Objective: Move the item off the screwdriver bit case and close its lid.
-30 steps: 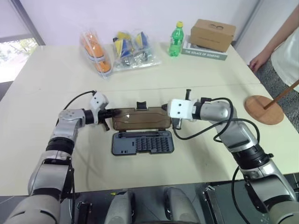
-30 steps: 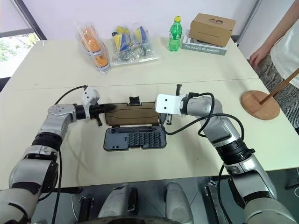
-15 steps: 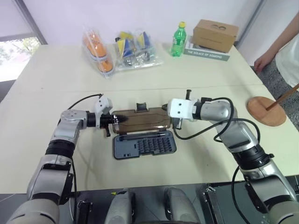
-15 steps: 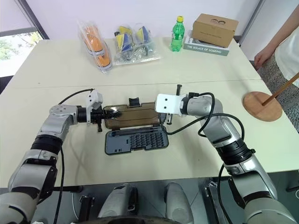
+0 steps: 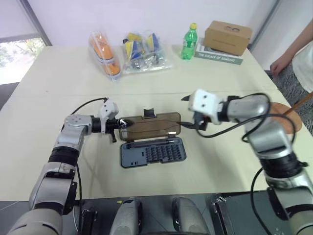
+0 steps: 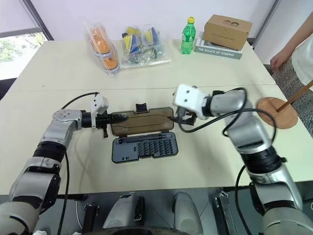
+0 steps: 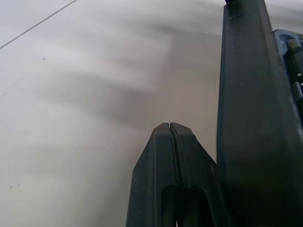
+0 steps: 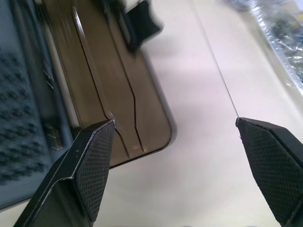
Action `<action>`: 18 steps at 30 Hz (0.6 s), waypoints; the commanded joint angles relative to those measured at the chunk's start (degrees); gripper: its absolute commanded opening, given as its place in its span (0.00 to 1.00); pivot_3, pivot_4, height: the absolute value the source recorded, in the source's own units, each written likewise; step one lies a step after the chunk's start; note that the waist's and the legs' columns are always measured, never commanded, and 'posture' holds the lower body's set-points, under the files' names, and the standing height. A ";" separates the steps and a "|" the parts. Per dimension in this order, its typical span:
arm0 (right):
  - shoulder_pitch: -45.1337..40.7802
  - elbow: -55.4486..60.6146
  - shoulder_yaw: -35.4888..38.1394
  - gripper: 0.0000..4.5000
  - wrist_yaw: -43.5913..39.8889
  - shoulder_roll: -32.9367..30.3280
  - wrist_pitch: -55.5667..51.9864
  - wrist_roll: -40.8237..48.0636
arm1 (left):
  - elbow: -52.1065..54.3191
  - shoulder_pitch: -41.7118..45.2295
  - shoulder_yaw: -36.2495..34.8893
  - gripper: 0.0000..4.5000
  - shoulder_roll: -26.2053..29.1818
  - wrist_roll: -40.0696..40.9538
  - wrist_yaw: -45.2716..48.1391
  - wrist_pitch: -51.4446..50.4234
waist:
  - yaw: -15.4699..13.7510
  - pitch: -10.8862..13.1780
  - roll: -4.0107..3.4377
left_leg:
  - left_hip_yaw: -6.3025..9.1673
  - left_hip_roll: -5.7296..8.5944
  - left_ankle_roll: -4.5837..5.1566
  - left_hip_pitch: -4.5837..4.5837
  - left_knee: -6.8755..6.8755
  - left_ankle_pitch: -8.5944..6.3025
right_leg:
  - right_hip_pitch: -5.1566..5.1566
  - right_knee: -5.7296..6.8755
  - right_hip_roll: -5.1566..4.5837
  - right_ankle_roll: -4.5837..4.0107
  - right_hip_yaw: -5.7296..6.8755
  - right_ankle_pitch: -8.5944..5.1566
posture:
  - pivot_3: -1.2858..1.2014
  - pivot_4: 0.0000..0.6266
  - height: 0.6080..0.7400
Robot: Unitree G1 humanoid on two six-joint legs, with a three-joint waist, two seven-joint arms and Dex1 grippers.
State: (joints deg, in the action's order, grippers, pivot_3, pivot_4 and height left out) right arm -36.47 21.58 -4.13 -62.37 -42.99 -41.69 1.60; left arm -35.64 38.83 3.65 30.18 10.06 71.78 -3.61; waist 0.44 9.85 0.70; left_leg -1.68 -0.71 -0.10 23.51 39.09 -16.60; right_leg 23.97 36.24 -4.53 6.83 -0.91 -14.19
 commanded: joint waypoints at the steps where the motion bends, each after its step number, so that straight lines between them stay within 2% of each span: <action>1: 3.03 4.80 5.63 0.94 0.48 -3.28 -5.49 4.14 | 6.73 -0.74 -1.11 0.00 1.18 2.31 1.11 -1.84 | 0.01 -0.01 0.02 | 0.00 0.00 0.01 0.00 0.00 0.00 | -0.01 -0.01 -0.03 0.00 0.01 0.00 | 0.52 0.24 1.00; 4: 6.28 5.86 7.08 0.94 2.84 -4.74 -7.36 5.14 | 13.28 -3.39 -1.24 0.00 3.14 4.16 2.56 -5.45 | 0.31 -0.01 0.02 | -0.01 0.00 0.02 -0.01 0.00 -0.01 | -0.05 -0.03 -0.05 0.00 -0.01 0.00 | 0.52 0.24 1.00; 8: 9.45 7.27 7.30 0.94 6.59 -4.09 -8.15 6.05 | 22.85 -7.79 -2.55 0.00 8.64 7.94 5.51 -12.64 | 0.76 0.01 -0.01 | -0.07 -0.06 0.02 -0.02 -0.02 -0.01 | 0.09 0.03 -0.01 -0.01 -0.06 0.00 | 0.52 0.24 1.00; 18: 11.24 7.31 6.71 0.94 13.22 -2.79 -7.79 8.48 | 40.03 -17.66 -4.86 0.00 16.44 15.77 5.84 -24.90 | 0.15 0.01 0.00 | -0.07 -0.12 0.02 -0.01 -0.02 -0.01 | 0.04 0.00 -0.09 -0.03 -0.06 -0.02 | 0.52 0.24 1.00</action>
State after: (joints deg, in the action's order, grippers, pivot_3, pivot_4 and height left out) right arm -25.13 27.36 1.03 -50.15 -45.98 -49.95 9.28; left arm 0.91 21.00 0.87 45.98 23.54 78.29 -26.95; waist 0.60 9.87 0.69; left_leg -1.75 -0.84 -0.09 23.50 39.07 -16.61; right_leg 24.01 36.24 -4.61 6.78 -0.97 -14.21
